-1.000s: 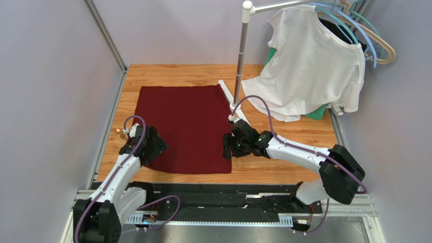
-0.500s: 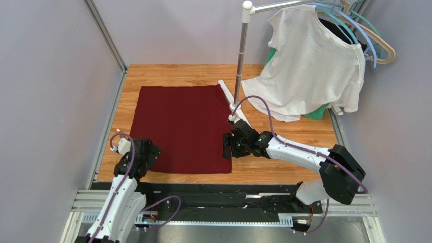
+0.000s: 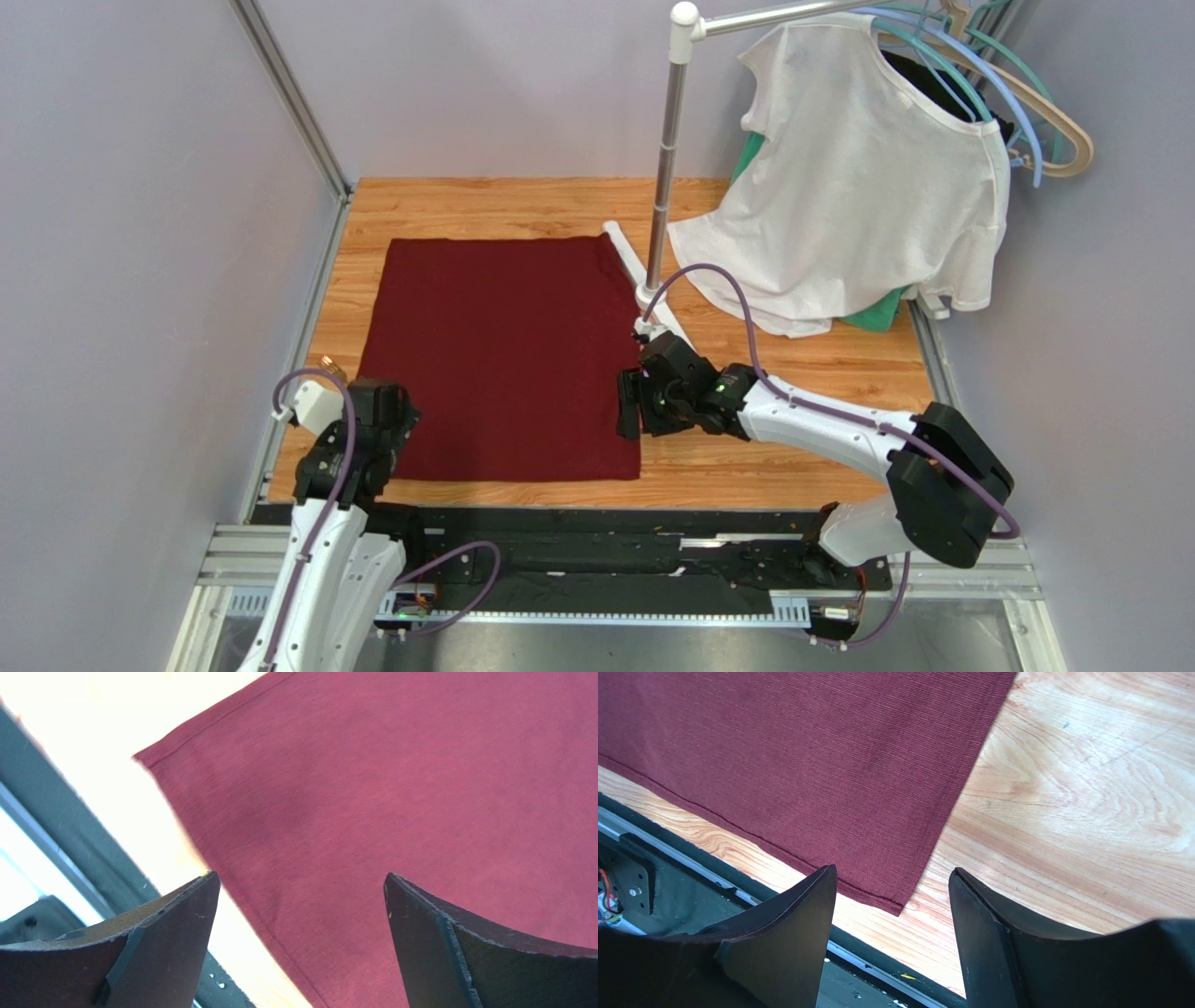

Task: Fold the napkin, place the utensils inside, and roll it up
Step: Fold the napkin at the center of the board.

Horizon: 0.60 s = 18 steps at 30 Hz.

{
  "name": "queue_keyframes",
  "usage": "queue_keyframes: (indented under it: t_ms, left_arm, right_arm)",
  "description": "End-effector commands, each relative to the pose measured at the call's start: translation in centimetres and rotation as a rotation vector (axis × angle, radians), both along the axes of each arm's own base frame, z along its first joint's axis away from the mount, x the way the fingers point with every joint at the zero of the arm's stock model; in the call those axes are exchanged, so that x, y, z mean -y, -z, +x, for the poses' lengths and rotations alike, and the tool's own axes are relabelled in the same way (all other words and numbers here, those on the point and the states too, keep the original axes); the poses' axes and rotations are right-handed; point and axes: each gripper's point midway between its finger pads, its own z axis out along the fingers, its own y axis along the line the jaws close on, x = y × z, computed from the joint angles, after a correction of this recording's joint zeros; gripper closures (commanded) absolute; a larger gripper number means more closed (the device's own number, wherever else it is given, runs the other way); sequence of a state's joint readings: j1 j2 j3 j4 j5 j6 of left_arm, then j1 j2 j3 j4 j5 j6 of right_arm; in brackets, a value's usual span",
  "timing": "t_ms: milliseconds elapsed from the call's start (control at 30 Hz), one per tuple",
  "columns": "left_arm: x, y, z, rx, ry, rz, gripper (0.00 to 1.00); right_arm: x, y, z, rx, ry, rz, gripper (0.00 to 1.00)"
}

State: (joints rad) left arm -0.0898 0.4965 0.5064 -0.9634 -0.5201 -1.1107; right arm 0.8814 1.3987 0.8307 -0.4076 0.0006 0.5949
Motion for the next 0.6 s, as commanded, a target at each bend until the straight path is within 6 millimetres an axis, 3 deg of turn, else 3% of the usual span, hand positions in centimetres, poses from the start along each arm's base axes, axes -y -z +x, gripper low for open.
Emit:
queue_keyframes:
  t_ms: [0,67,133,167,200,233,267,300,333,367,433,467,533,567]
  left_arm:
    - [1.3,-3.7,3.9,0.055,0.199,0.065,0.08]
    - [3.3,-4.4,6.3,0.067,0.351,0.092,0.11]
    - [7.2,-5.5,8.6,0.129,0.555,0.118,0.14]
    - [9.2,-4.9,9.3,0.126,0.643,0.108,0.17]
    - [13.0,-6.2,10.4,0.218,0.777,0.107,0.18]
    - [14.9,-6.1,10.7,0.237,0.892,0.153,0.18]
    - [17.9,-5.6,10.7,0.249,1.030,0.144,0.19]
    - [21.4,-6.6,10.6,0.322,1.152,0.151,0.19]
    - [23.1,-6.7,10.3,0.341,1.246,0.185,0.20]
    - [25.4,-5.7,9.7,0.329,1.357,0.163,0.20]
    - [29.6,-6.3,8.2,0.408,1.539,0.188,0.24]
    - [31.0,-5.3,7.6,0.388,1.604,0.188,0.26]
    - [34.2,-5.6,6.1,0.437,1.715,0.192,0.29]
    - [35.5,-4.4,5.2,0.407,1.776,0.174,0.30]
  right_arm:
    - [0.3,-1.6,0.6,0.047,0.032,0.006,0.36]
    - [1.0,-1.6,0.6,0.054,0.050,-0.021,0.36]
    - [2.5,-1.5,0.9,0.054,0.105,-0.054,0.36]
    - [3.4,-1.1,0.9,0.053,0.130,-0.073,0.36]
    - [4.1,-1.3,0.9,0.047,0.146,-0.073,0.36]
    - [5.2,-1.3,1.4,0.041,0.185,-0.077,0.36]
    - [6.1,-1.2,1.6,0.040,0.210,-0.086,0.36]
    - [7.2,-1.4,1.5,0.038,0.230,-0.090,0.36]
    - [8.4,-1.5,2.1,0.035,0.275,-0.089,0.36]
    - [9.0,-1.8,2.3,0.035,0.289,-0.078,0.36]
    - [11.0,-2.7,3.1,0.048,0.359,-0.062,0.36]
    - [11.7,-2.9,3.2,0.050,0.379,-0.060,0.36]
    - [13.1,-3.9,3.9,0.069,0.430,-0.041,0.36]
    - [13.6,-4.1,4.1,0.074,0.446,-0.041,0.36]
